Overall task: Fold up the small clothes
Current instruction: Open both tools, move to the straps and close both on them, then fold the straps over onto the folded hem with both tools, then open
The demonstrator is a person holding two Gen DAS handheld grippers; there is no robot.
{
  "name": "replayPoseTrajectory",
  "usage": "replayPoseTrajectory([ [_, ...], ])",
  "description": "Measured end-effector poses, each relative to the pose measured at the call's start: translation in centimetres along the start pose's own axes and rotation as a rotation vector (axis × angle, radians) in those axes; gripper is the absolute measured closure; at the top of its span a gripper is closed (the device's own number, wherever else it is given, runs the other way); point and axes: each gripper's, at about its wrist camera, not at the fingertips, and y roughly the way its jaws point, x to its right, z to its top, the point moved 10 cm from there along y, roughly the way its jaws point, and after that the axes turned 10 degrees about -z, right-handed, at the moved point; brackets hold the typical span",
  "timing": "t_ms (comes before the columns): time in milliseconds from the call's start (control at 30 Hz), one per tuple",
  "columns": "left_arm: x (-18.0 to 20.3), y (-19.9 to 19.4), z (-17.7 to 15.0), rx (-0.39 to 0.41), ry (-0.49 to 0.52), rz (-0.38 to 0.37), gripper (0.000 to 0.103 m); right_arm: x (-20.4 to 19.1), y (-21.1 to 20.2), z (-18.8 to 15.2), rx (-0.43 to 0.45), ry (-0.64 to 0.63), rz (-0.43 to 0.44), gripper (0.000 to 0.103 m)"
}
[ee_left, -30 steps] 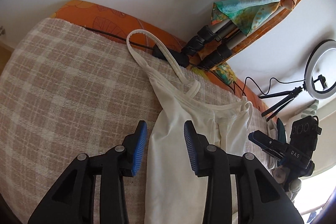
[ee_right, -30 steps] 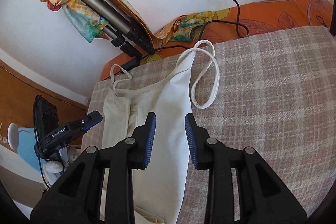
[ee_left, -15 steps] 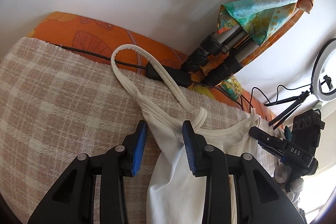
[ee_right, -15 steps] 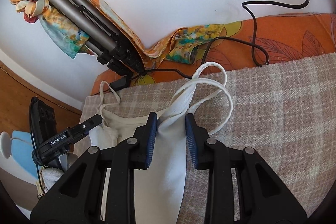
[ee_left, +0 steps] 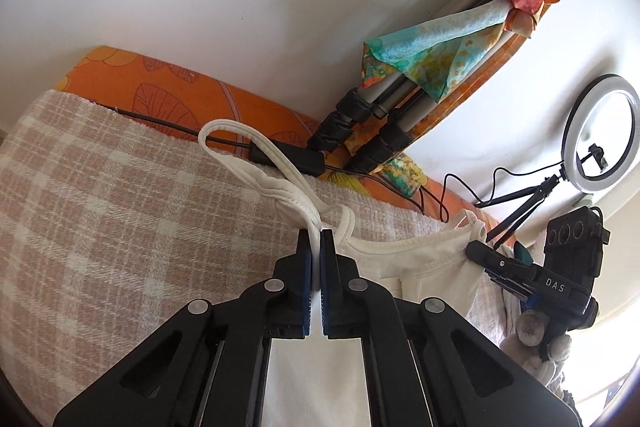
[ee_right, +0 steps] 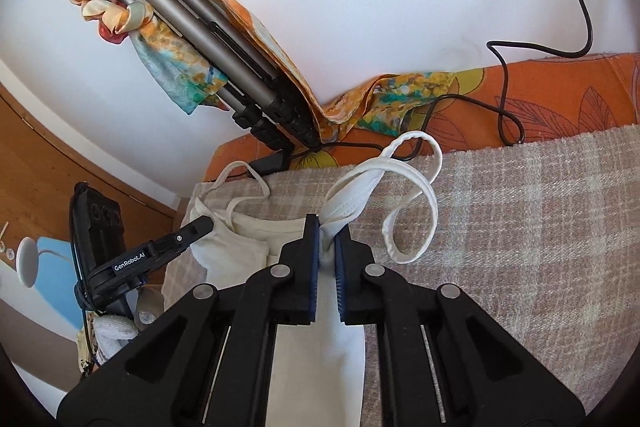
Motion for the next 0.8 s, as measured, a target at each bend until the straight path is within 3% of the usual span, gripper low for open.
replayPoseTrajectory([
  [367,4.0,-5.6,-1.2,0.042,0.026,-0.032,0.102,-2.8,-6.4,-2.0,0.043,-0.022,0.033,0.095],
  [800,6.8,-13.0,-7.7,0.055,0.064,-0.008,0.102,-7.1,-13.6,-10.3,0.036,-0.043,0.033,0.095],
])
